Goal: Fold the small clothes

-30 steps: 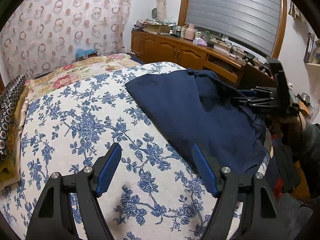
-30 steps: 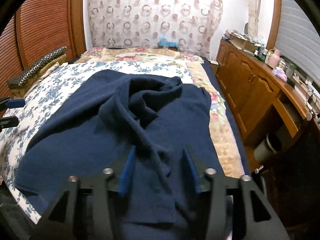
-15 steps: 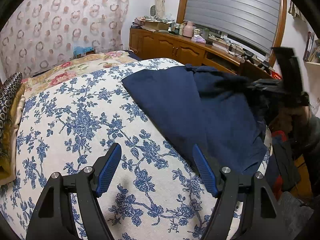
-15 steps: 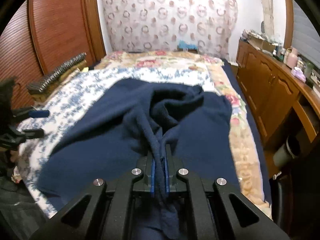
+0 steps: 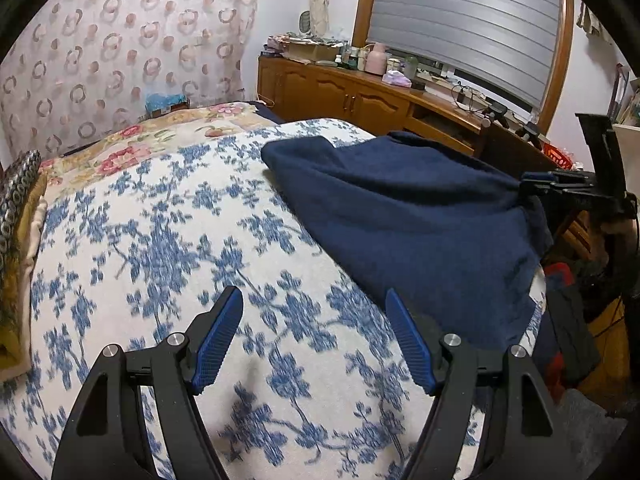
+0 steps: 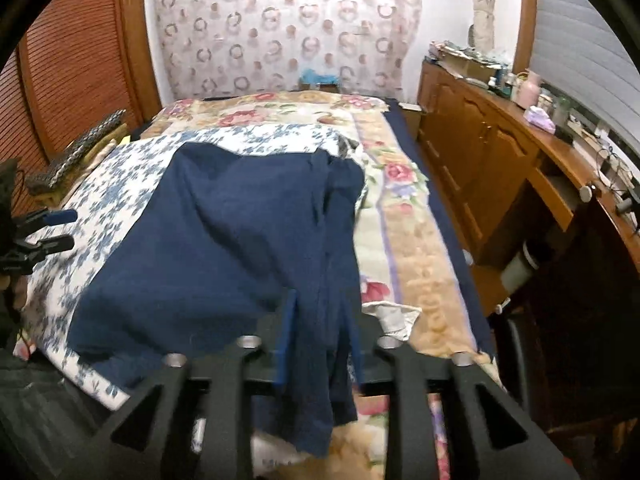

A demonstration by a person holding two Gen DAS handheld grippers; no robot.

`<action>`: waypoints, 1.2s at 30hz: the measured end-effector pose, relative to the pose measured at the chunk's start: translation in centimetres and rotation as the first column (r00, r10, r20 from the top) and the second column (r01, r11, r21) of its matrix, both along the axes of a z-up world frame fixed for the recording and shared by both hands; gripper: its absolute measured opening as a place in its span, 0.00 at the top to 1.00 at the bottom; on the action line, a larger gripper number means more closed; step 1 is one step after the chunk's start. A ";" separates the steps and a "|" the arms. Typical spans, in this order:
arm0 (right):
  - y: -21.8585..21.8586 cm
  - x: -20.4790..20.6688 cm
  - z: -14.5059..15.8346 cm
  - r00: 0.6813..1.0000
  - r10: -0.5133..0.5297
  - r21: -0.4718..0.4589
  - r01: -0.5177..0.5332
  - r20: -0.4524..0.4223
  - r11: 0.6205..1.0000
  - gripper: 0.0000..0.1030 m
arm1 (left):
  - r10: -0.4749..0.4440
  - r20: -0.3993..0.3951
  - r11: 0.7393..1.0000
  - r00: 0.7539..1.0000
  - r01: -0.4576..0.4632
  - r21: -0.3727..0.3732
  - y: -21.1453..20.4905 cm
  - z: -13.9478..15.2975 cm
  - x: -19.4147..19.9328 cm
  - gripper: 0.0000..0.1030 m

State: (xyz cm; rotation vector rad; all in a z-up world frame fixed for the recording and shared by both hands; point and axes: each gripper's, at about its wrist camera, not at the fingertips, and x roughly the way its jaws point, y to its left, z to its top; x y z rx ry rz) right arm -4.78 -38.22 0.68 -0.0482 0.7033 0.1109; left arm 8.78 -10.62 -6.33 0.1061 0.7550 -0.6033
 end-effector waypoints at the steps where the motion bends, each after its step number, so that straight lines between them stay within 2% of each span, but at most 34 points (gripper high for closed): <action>1: 0.1 0.2 0.5 1.000 -0.004 0.005 0.004 0.012 1.000 0.54 | -0.001 0.004 1.000 1.000 0.001 0.003 -0.2 0.2 0.5 0.27; 6: 1.6 2.9 1.9 0.996 0.027 0.002 -0.027 0.089 1.000 0.51 | -0.010 0.006 1.000 1.000 0.010 0.019 -1.5 0.9 3.4 0.27; 10: 2.7 7.4 2.1 0.992 0.074 -0.012 -0.073 0.104 0.997 0.51 | -0.020 0.013 0.999 1.000 0.020 0.049 -3.2 1.2 6.1 0.27; 17: 3.7 15.9 -1.2 0.993 0.122 -0.059 -0.121 0.004 0.991 0.51 | -0.025 -0.013 0.997 1.000 0.026 0.075 -5.5 0.3 10.1 0.27; 24: 3.1 20.3 -2.8 0.989 0.137 -0.027 -0.139 -0.053 0.990 0.51 | -0.031 -0.058 0.995 0.998 0.036 0.095 -7.2 -0.9 13.2 0.27; 25: 3.1 20.4 -2.8 0.988 0.149 -0.021 -0.150 -0.050 0.988 0.53 | -0.030 -0.066 0.995 0.997 0.036 0.095 -7.4 -1.1 13.7 0.27; 26: 2.9 20.4 -2.5 0.987 0.155 -0.018 -0.156 -0.039 0.988 0.64 | -0.030 -0.071 0.995 0.997 0.036 0.094 -7.5 -1.2 14.0 0.27; 27: 2.7 20.2 -2.3 0.985 0.172 -0.004 -0.172 -0.029 0.985 0.70 | -0.030 -0.073 0.995 0.997 0.037 0.093 -7.6 -1.3 14.2 0.27; 28: 2.7 19.9 -2.3 0.982 0.190 0.008 -0.190 -0.013 0.982 0.83 | -0.029 -0.075 0.995 0.997 0.036 0.094 -7.7 -1.4 14.5 0.27; 29: 2.6 19.5 -2.1 0.980 0.201 0.011 -0.201 0.008 0.979 0.92 | -0.027 -0.076 0.995 0.997 0.034 0.095 -7.7 -1.5 14.7 0.27; 31: 1.3 18.4 -1.6 0.979 0.198 0.020 -0.199 0.051 0.980 0.92 | -0.021 -0.079 0.995 0.997 0.028 0.091 -7.7 -1.5 15.1 0.27; 33: 0.1 17.8 -1.2 0.987 0.139 0.029 -0.141 0.084 0.990 0.93 | -0.011 -0.080 0.996 0.997 0.017 0.086 -7.5 -1.6 15.5 0.27; 36: -1.0 17.4 -1.7 0.992 0.103 0.040 -0.106 0.066 0.994 0.93 | 0.001 -0.091 0.997 0.996 0.007 0.082 -7.3 -1.8 16.4 0.27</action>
